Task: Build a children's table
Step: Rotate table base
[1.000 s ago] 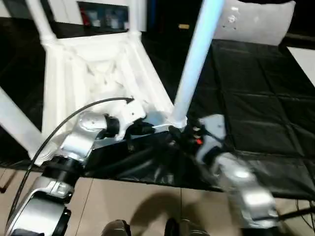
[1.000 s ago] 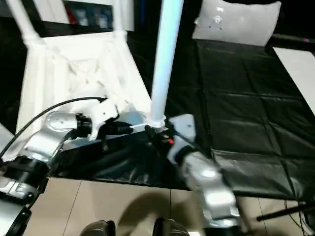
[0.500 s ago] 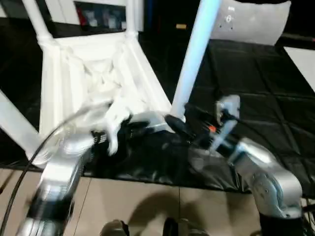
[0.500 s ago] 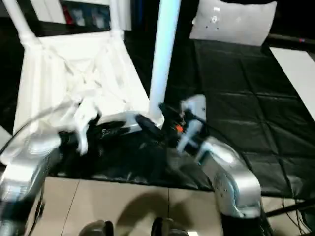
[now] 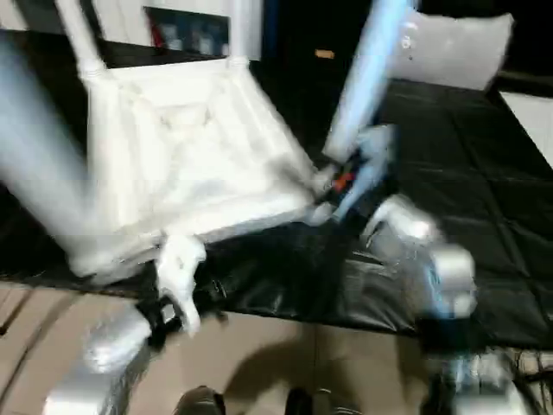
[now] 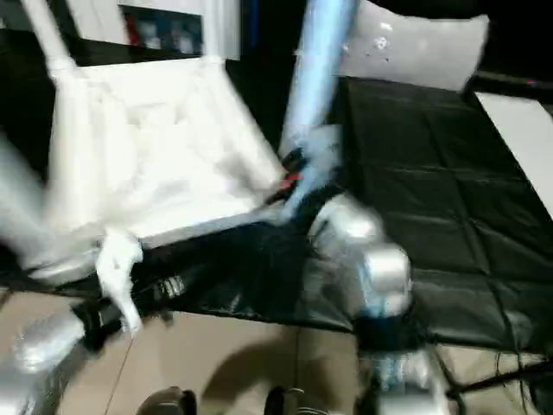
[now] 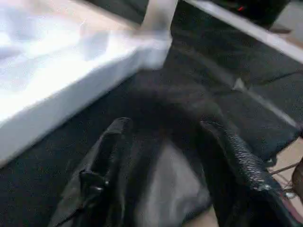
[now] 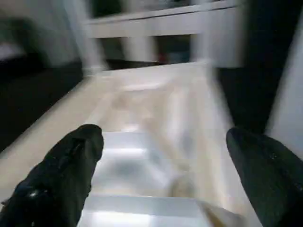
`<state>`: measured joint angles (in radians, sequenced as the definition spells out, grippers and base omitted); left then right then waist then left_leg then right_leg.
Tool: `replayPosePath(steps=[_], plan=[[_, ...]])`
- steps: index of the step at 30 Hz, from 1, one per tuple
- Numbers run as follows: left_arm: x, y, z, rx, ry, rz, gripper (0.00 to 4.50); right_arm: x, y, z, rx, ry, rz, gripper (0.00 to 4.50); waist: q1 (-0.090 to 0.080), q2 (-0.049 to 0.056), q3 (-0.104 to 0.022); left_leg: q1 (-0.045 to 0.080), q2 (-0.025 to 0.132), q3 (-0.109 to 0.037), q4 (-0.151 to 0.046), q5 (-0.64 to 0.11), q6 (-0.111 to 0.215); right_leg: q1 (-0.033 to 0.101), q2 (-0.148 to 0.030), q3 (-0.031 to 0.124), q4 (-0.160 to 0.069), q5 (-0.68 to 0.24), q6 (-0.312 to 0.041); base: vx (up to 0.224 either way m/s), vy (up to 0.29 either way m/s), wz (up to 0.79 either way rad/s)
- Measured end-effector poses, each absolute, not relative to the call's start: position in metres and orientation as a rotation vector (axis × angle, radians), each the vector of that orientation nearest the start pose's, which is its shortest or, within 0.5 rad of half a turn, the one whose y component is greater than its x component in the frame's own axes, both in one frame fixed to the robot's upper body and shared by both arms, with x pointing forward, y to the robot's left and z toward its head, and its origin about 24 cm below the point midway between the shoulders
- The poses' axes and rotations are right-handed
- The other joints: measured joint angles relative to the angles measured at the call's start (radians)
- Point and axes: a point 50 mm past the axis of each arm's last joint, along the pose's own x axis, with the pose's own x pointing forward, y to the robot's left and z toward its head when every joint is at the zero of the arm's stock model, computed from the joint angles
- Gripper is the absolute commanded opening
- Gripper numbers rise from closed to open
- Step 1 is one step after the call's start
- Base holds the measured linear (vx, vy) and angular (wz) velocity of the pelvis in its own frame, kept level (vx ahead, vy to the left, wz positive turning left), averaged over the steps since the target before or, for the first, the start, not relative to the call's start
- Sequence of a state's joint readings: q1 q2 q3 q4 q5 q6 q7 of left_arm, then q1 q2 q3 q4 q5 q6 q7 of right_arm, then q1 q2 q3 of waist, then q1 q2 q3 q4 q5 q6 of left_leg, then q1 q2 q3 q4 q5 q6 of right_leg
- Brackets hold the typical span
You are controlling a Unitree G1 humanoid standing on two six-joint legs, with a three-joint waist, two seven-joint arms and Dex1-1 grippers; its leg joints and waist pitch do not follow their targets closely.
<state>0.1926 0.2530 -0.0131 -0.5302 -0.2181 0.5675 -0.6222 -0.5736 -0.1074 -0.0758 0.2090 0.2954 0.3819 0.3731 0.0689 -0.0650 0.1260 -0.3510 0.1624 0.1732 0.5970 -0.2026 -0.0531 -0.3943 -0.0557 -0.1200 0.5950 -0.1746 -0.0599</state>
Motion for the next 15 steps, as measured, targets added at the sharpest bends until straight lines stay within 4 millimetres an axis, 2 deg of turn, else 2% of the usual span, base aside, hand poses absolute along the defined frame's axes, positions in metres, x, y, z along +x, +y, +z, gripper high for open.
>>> replayPosePath(steps=[4,6,7,10,12,15], plan=[[0.189,0.156,0.075,-0.010,0.253,-0.668,2.85,0.360,-0.149,0.126,0.188,-0.001,0.315,4.50,0.004,-0.003,-0.002,0.000,0.000,0.000,0.001,0.000,0.000,0.002,0.000,0.000,0.000,0.000,0.002,0.000,0.000,0.00],[0.182,0.163,0.075,0.001,0.269,-0.648,3.14,0.363,-0.176,0.125,0.175,-0.008,0.185,4.50,0.008,-0.003,-0.002,0.000,0.000,0.001,0.002,0.000,0.000,0.002,0.000,0.000,0.001,-0.002,0.005,0.000,0.000,0.00],[0.179,0.167,0.074,0.010,0.277,-0.640,3.19,0.362,-0.181,0.125,0.171,-0.013,0.171,4.50,0.004,-0.004,-0.003,0.000,0.001,0.001,0.001,0.000,0.000,0.001,0.000,0.000,0.001,-0.002,0.005,0.000,0.000,0.00],[0.174,0.177,0.074,0.014,0.290,-0.610,3.43,0.357,-0.182,0.117,0.174,-0.005,0.184,4.50,-0.012,-0.006,-0.006,0.000,0.003,0.001,0.000,0.000,0.000,0.001,0.001,0.000,0.002,-0.003,0.005,0.000,0.000,0.00],[0.170,0.185,0.074,0.019,0.302,-0.589,3.63,0.351,-0.172,0.106,0.174,0.024,0.236,4.50,-0.023,-0.006,-0.007,-0.001,0.005,0.002,0.000,0.000,0.000,0.000,0.003,0.000,0.003,-0.003,0.005,0.000,0.000,0.00],[0.166,0.209,0.076,0.058,0.327,-0.524,3.92,0.336,-0.154,0.082,0.146,0.110,0.339,4.50,-0.026,-0.006,-0.008,0.000,0.009,0.002,0.000,0.001,-0.002,0.001,0.007,0.000,0.002,-0.003,0.004,0.000,0.000,0.00]])
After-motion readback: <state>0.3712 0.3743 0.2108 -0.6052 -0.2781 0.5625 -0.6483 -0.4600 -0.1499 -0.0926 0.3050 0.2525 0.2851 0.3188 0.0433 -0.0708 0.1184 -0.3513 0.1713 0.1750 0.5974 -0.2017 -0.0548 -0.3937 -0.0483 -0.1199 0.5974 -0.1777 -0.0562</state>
